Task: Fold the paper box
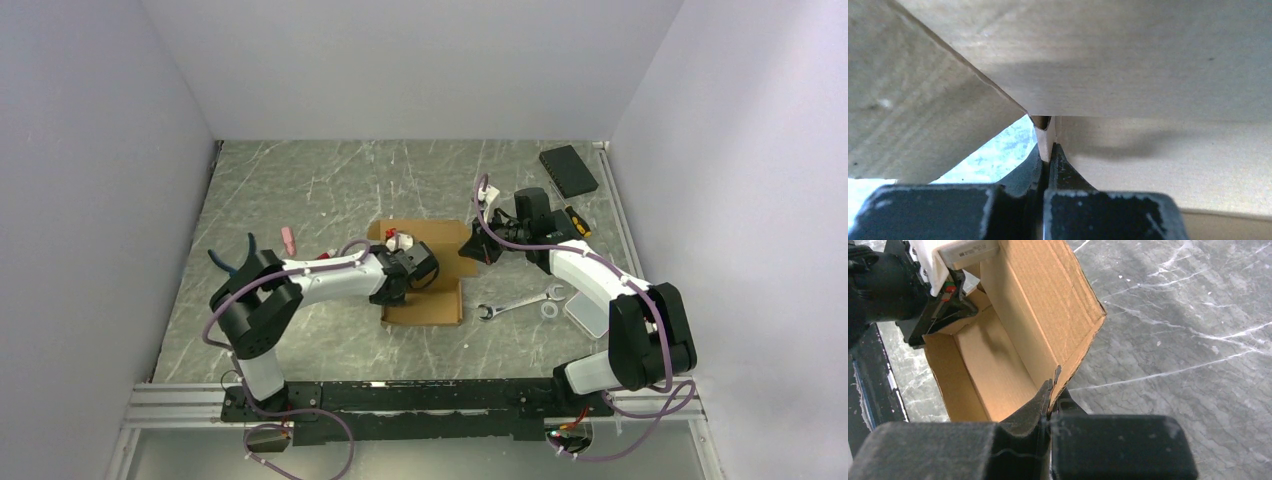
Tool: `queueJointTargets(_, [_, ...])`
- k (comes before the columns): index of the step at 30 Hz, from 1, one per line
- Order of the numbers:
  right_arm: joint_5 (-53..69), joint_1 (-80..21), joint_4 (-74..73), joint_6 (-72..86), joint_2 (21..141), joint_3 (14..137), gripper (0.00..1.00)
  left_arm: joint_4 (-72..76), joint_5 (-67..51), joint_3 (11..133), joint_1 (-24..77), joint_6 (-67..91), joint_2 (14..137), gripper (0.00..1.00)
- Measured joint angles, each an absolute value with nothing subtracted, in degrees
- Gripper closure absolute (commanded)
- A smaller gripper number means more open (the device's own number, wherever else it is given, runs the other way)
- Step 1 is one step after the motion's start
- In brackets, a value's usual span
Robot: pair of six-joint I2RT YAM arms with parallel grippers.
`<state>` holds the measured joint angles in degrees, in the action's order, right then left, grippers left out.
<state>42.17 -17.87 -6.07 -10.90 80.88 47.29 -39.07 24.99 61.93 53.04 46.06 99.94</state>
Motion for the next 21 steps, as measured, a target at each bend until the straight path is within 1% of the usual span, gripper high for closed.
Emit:
queueJointTargets(3, [42.04, -17.87, -6.11, -10.90, 80.88, 47.29, 1.00, -42.41, 28.03, 65.21, 53.93, 46.39, 102.96, 1.00])
queueJointTargets(6, [41.91, -17.87, -6.28, -10.90, 80.88, 47.29, 1.00, -44.53, 30.06, 67.24, 54.78, 46.46, 104.86, 0.86])
queueJointTargets(7, [41.89, -17.87, -6.31, -10.92, 80.88, 47.29, 1.00, -44.77, 30.41, 67.40, 54.94, 46.52, 104.92, 0.83])
queueJointTargets(13, [41.95, -17.87, -6.09, -10.90, 80.88, 47.29, 1.00, -44.38, 31.18, 66.50, 55.27, 46.24, 104.18, 0.70])
queueJointTargets(16, [42.11, -17.89, -5.93, -10.90, 80.88, 47.29, 1.00, -43.90, 30.39, 65.01, 55.33, 46.17, 102.54, 0.69])
queueJointTargets(21, [42.48, -17.96, -5.93, -10.90, 80.82, 47.29, 1.00, -43.48, 28.80, 62.41, 55.59, 46.19, 96.71, 0.64])
